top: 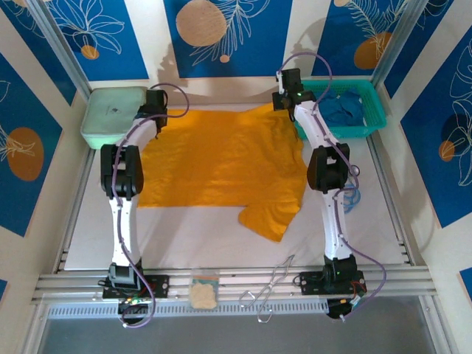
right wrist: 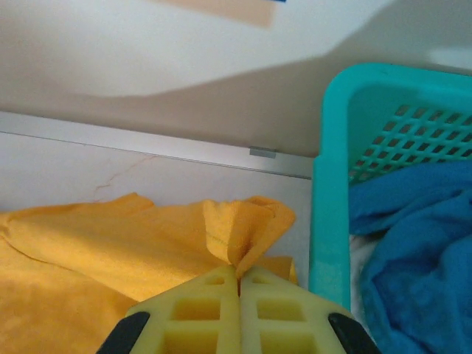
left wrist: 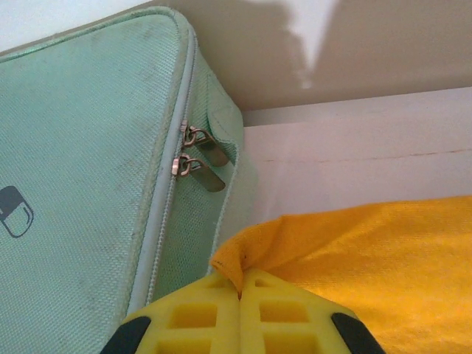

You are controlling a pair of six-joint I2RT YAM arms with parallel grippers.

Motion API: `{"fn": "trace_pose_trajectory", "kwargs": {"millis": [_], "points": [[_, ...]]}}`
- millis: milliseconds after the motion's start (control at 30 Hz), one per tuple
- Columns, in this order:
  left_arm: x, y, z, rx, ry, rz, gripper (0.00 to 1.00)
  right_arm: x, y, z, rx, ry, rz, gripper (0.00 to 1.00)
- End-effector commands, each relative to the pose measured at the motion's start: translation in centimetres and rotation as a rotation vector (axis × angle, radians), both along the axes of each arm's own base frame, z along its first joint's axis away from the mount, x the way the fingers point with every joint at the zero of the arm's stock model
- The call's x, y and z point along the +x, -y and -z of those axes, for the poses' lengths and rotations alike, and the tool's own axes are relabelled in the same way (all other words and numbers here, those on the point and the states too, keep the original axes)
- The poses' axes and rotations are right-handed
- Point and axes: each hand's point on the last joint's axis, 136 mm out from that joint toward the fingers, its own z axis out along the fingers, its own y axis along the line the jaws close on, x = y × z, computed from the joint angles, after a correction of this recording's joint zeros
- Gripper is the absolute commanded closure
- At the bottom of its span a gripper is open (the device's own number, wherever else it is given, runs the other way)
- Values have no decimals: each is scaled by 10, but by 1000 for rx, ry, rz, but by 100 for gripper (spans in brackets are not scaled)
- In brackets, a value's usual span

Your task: Fold and stack the t-shirts

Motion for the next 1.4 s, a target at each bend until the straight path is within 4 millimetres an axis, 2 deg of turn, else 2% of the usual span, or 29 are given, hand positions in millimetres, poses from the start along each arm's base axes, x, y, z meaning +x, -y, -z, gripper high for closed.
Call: {"fn": "trace_pose_trajectory", "kwargs": {"millis": [0,133,733,1000,1167,1367], "points": [[-1,-10,-26,-19,54,-4,100,-9,-5,-62,57,113,-9,100],[-4,-17,-27,-25,53,-9,100,-23,-4,-65,68,109,-14,100],[-39,-24,-34,-53,52,-14,100,-87,0,-40,86,41,0,100],[-65,-24,-17,-75,10,-31,100,-119,0,-18,94,-6,13,100],[-83,-23,2,-95,-43,-43,100,-138,-1,-2,108,-41,31,100],[-100,-23,34,-99,-155,-50,100,-157,-4,34,94,-139,58,100]]}}
